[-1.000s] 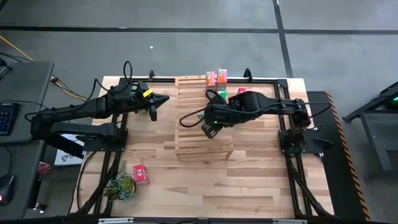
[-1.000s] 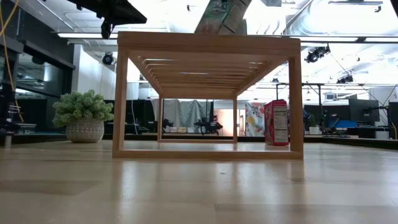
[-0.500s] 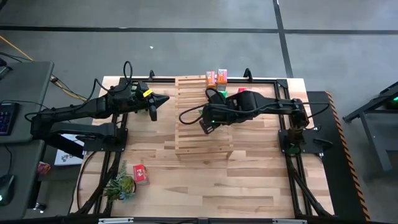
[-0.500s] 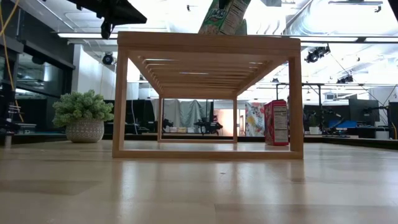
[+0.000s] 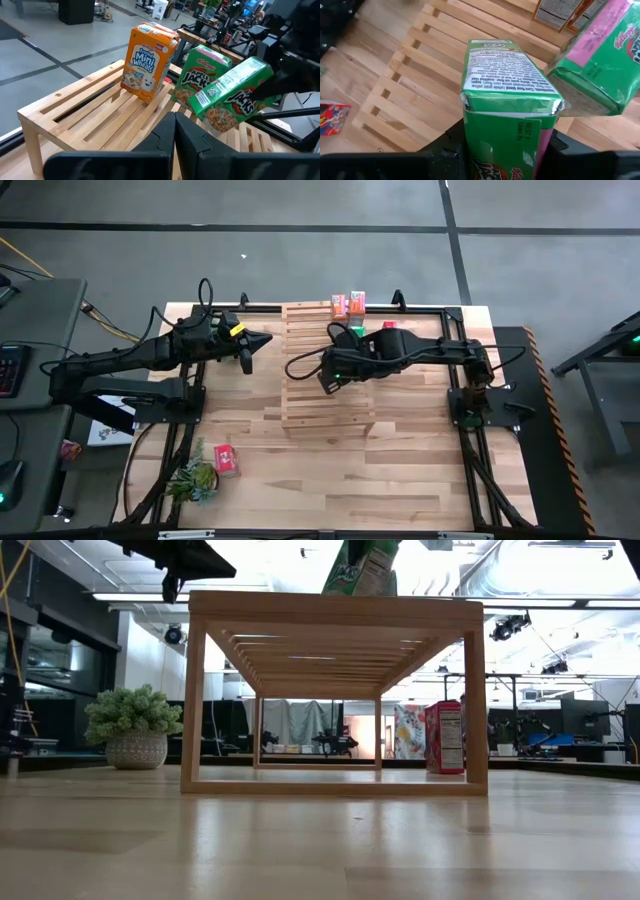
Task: Stack cereal on shelf
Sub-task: Put the green cereal box on the shelf aligned with the other green cereal box
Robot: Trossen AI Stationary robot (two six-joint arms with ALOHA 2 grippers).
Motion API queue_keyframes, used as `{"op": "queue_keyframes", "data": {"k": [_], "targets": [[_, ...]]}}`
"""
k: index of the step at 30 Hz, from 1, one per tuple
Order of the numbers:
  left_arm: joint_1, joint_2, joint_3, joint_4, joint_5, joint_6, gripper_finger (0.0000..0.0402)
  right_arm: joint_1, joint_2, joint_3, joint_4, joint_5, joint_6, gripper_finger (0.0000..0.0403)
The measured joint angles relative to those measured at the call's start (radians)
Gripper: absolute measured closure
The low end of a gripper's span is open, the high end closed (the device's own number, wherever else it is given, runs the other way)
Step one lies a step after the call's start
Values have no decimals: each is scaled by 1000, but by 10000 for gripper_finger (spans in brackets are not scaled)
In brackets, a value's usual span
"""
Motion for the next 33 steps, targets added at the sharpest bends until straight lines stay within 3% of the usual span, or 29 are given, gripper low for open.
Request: {"op": "queue_keyframes", "data": {"k": [10,16,22,26,33], "targets": [[0,0,0,0,0,-16,401,0,24,0,-1,-9,5,272],[0,0,0,0,0,-17,401,-6,25,0,-1,42,25,269],[0,0,0,0,0,-17,401,-17,25,0,-2,85,48,232],[0,0,0,0,0,-26,401,-27,24,0,-1,59,66,206],[0,0,0,0,0,-26,401,-31,24,6,16,64,67,194]]}}
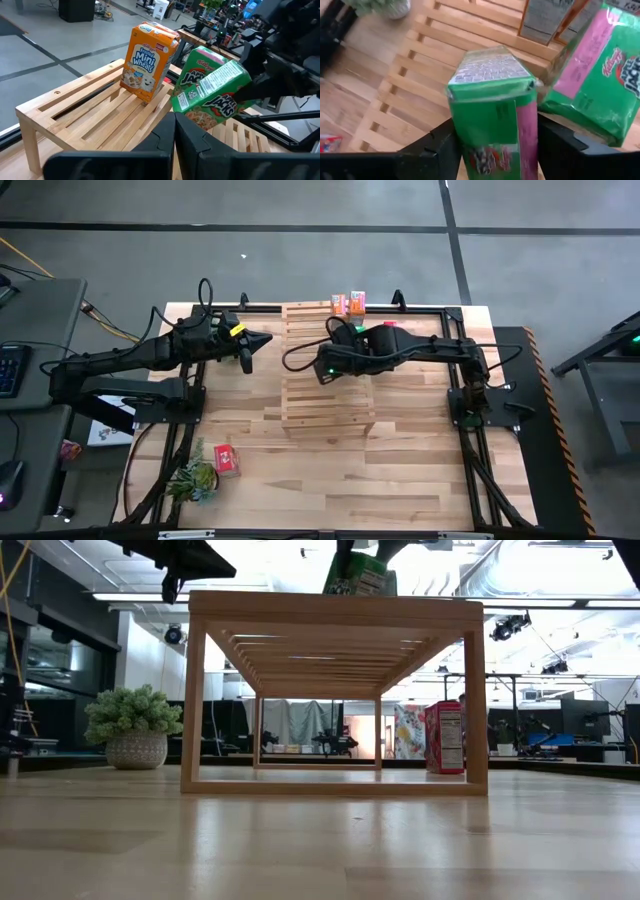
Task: Stack cereal on shelf
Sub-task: Put the green cereal box on the shelf aligned with the other green cereal box
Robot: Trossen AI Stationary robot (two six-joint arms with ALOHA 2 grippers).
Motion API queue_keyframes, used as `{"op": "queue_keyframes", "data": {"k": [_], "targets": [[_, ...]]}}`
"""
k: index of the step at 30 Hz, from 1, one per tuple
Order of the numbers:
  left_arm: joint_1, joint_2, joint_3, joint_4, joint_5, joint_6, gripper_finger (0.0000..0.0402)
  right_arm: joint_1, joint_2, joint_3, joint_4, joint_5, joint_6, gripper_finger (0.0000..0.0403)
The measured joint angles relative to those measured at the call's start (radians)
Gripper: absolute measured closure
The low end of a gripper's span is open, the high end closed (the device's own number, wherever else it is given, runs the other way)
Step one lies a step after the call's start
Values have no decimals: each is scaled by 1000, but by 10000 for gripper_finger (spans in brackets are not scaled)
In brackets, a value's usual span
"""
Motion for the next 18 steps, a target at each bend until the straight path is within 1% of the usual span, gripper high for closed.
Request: {"op": "queue_keyframes", "data": {"k": [12,18], "targets": [[0,0,0,0,0,0,401,-2,-1,66,10,135,-5,194],[1,0,0,0,0,0,401,-13,-11,76,33,131,-25,194]]}}
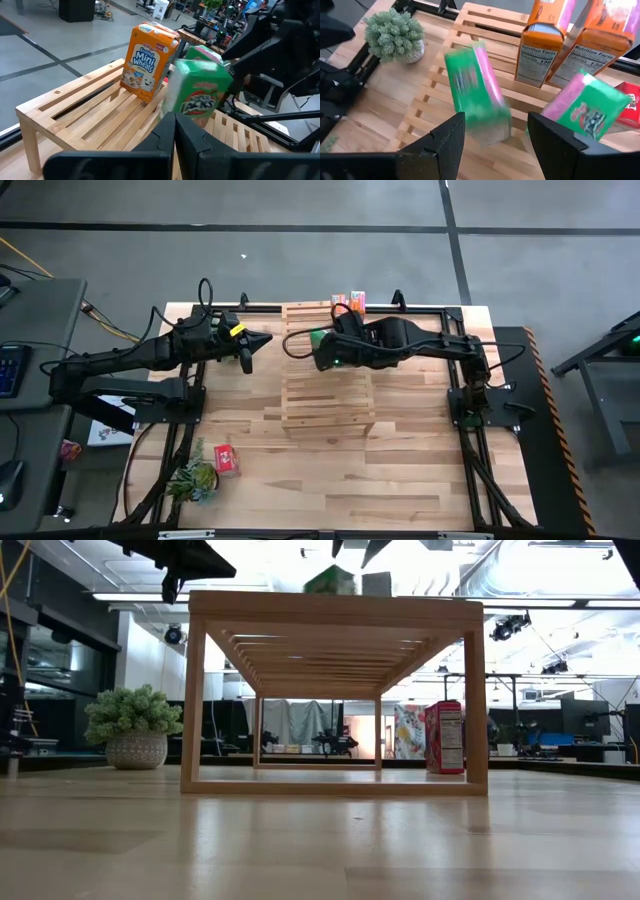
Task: Stack cereal on shelf
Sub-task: Put the green cereal box on the shelf aligned with the other green cereal box
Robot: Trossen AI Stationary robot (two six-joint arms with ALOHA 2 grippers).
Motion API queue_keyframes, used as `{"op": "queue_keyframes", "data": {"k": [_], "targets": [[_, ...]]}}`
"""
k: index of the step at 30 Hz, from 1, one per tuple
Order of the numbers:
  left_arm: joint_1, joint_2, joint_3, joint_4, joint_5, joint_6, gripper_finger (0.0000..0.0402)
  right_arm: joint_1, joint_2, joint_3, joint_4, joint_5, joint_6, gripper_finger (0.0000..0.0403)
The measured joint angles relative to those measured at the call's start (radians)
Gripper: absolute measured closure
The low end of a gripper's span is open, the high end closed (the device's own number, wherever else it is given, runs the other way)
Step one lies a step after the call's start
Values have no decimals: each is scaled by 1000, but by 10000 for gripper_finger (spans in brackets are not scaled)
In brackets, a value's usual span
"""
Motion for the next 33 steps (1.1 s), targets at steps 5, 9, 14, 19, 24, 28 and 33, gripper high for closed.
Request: {"op": "queue_keyframes", "data": {"k": [5,9,14,19,24,28,33], "targets": [[0,0,0,0,0,0,401,0,-6,0,0,10,-24,194],[0,0,0,0,0,2,401,0,-18,-1,-4,17,-66,194],[0,13,0,0,6,0,401,3,-65,-1,-56,-5,-158,196],[0,12,0,12,32,1,401,21,-140,-22,-77,-56,-233,253],[0,40,8,70,39,9,401,37,-270,-256,-81,-105,-247,386],[-4,141,76,28,101,0,401,52,-448,-599,-64,-172,-118,386],[-24,310,172,-12,127,3,401,66,-731,-991,283,-184,-55,398]]}}
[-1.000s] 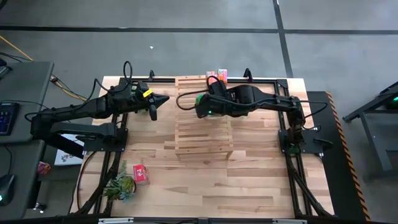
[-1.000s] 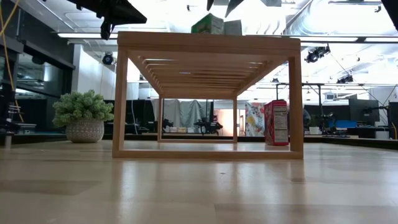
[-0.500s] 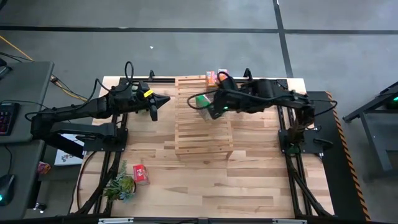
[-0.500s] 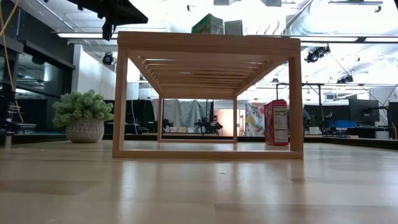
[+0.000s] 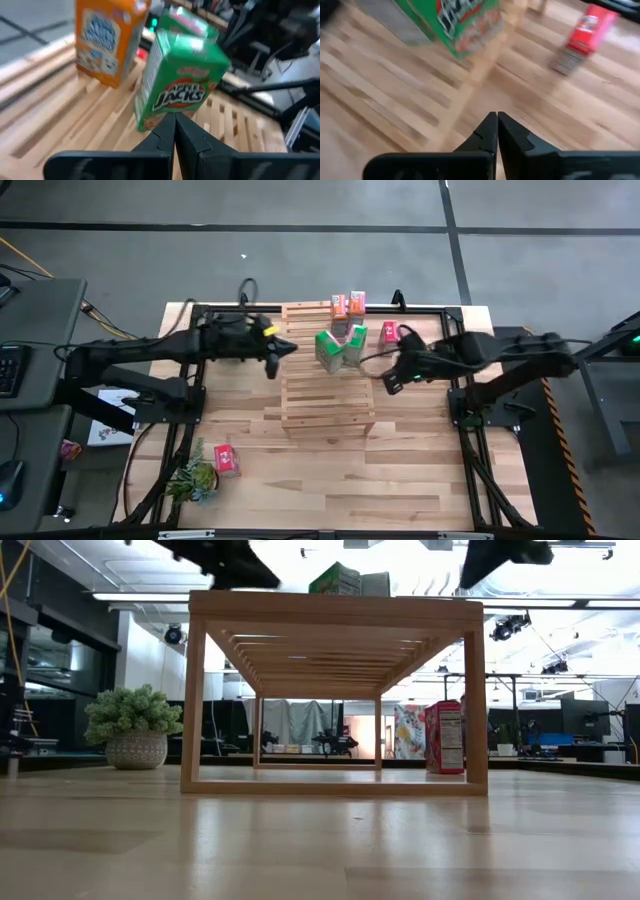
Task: Stack cereal on shelf
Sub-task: Put the green cereal box on the shelf aligned with the other green cereal box
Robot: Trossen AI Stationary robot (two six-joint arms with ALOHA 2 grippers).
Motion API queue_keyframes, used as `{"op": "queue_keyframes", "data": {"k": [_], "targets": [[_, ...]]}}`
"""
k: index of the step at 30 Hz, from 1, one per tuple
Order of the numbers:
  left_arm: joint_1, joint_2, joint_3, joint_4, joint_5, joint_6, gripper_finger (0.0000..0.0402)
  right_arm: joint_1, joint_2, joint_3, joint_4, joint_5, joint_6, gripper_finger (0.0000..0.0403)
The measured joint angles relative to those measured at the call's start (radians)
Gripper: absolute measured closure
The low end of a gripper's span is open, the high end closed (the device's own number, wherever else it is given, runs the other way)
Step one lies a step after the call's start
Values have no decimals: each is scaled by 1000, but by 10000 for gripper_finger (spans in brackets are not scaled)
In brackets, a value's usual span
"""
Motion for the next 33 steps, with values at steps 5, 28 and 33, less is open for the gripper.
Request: {"op": "queue_keyframes", "data": {"k": [5,28,33], "targets": [[-28,133,50,10,-22,-49,401,-64,-193,-285,379,5,-126,402],[-21,334,55,286,-173,-231,401,-431,-130,-497,920,-346,-539,403],[-20,334,55,295,-171,-231,401,-431,-130,-497,921,-348,-530,403]]}}
